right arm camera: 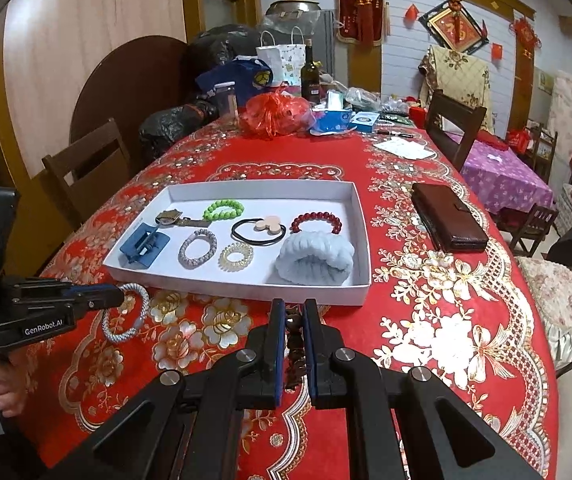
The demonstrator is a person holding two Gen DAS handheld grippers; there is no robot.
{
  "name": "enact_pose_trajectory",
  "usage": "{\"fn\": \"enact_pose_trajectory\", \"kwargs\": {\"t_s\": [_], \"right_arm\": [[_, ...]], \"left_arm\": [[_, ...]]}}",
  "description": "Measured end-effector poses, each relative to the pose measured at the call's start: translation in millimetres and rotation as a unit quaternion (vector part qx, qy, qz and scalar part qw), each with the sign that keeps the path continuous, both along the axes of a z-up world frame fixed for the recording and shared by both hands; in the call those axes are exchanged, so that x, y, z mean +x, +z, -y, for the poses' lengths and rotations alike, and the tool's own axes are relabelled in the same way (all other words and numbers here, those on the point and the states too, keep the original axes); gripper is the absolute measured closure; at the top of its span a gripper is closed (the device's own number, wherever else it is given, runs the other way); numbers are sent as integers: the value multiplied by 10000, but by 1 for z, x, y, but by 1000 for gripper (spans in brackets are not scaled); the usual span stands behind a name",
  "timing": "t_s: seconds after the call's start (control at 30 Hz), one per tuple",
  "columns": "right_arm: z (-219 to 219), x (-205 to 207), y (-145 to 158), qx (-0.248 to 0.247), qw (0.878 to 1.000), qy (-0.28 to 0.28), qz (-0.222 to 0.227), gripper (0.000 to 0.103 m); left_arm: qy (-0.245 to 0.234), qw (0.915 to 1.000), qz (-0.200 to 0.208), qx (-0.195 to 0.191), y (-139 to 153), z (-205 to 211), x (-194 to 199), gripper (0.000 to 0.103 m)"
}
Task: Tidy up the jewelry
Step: 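Lift and hold both bracelets above the tablecloth beside the tray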
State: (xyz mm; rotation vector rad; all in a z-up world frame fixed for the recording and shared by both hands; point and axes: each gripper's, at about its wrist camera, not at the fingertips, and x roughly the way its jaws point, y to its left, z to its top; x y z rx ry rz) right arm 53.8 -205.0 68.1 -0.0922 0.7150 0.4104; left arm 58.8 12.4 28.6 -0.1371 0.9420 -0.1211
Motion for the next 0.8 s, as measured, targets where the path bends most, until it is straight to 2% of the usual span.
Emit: {"fn": "enact_pose_trajectory", "kwargs": {"t_s": [0.1, 0.8], "right_arm": [[-2, 0, -1, -30, 10000, 18, -7, 95], [-8, -2, -3, -82, 10000, 53, -22, 95]], "left_arm": [[23, 9999, 52, 136, 1, 1, -1, 98], [97, 9997, 21, 229, -1, 0, 0, 98]]}}
